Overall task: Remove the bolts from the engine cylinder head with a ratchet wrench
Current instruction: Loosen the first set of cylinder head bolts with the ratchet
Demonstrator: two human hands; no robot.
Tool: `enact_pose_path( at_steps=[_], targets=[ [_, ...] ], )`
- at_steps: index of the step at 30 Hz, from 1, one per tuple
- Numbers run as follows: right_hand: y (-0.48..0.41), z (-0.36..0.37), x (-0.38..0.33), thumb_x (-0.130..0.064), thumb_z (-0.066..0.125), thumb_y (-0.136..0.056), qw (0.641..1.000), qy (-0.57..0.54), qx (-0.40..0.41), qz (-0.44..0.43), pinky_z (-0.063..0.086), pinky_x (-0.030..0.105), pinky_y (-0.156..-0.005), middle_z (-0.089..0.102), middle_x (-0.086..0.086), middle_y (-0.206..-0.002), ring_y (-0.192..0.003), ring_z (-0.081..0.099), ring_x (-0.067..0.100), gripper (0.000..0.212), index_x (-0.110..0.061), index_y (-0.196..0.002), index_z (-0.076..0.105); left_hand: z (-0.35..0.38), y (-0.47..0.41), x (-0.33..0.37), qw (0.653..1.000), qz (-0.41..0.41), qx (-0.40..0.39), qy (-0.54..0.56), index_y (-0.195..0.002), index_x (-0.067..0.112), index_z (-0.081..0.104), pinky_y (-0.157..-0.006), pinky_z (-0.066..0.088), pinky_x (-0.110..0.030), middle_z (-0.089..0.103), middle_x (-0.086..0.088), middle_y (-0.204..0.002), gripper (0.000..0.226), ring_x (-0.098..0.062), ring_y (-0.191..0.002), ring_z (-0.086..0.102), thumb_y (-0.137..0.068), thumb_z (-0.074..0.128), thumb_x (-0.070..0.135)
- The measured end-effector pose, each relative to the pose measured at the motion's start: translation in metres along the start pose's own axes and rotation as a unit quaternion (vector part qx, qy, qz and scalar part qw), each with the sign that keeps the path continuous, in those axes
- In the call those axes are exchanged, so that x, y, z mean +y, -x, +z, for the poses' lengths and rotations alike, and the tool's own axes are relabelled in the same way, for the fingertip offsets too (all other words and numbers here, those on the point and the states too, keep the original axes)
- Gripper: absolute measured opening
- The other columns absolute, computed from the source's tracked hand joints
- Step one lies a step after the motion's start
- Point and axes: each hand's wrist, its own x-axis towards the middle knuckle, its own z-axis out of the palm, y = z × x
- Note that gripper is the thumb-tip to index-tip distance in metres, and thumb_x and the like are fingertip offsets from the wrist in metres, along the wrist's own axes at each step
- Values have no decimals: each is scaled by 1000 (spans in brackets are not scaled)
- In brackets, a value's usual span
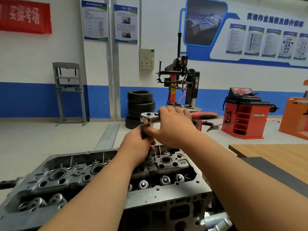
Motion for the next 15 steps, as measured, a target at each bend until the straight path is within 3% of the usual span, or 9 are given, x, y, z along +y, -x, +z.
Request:
enact_pose_path(
  at_steps=[3, 6, 9, 10, 12, 14, 15],
  targets=[
    [36, -3, -9, -54, 46, -87, 993, 92, 67, -36, 35, 41, -86, 48, 8, -122, -112, 43, 28, 57, -14, -127, 37, 1, 1, -1, 999, 11, 12, -27, -88, 33, 61, -49, 40, -8, 65, 15, -78, 15, 10, -61, 59, -94, 56, 21],
    [51, -5, -15, -35, 52, -86, 987, 102, 92, -87, 31, 36, -70, 48, 10, -118, -105, 46, 27, 55, -10, -131, 34, 3, 3, 0, 999, 23, 26, 6, -85, 28, 64, -44, 40, -5, 63, 12, -71, 13, 12, -56, 57, -94, 58, 21],
    [29, -13, 6, -36, 51, -85, 996, 7, 54, -67, 38, 35, -75, 56, 1, -110, -96, 50, 21, 38, -20, -120, 46, 4, 3, -1, 998, 21, 36, 39, -87, 27, 64, -55, 50, -14, 65, 7, -71, 8, 0, -56, 61, -94, 60, 23],
    [21, -11, 16, -36, 51, -85, 997, -27, 37, -60, 39, 36, -84, 58, -3, -108, -97, 51, 19, 35, -23, -118, 48, 5, 3, -1, 999, 20, 34, 37, -87, 28, 64, -54, 51, -19, 67, 5, -72, 7, -4, -56, 62, -93, 62, 24],
    [2, 1, 29, -32, 53, -85, 996, -70, 22, -54, 30, 37, -98, 58, -7, -104, -101, 50, 18, 27, -27, -112, 51, 5, 0, -2, 999, 37, 37, 13, -83, 32, 61, -48, 45, -14, 67, 6, -71, 10, -3, -52, 62, -90, 65, 25],
    [-17, 13, 30, -29, 55, -84, 996, -65, 24, -51, 29, 38, -93, 54, -8, -89, -95, 48, 20, 10, -29, -92, 49, 5, -3, -2, 997, 51, 49, -6, -81, 34, 60, -45, 41, -8, 66, 9, -70, 13, -1, -52, 62, -88, 68, 27],
    [-26, 17, 27, -28, 56, -84, 997, -54, 25, -47, 32, 37, -86, 50, -8, -80, -90, 49, 21, 12, -29, -80, 44, 4, -4, -1, 997, 53, 54, -8, -80, 34, 60, -45, 40, -8, 66, 10, -68, 13, -1, -52, 62, -87, 69, 27]
  ],
)
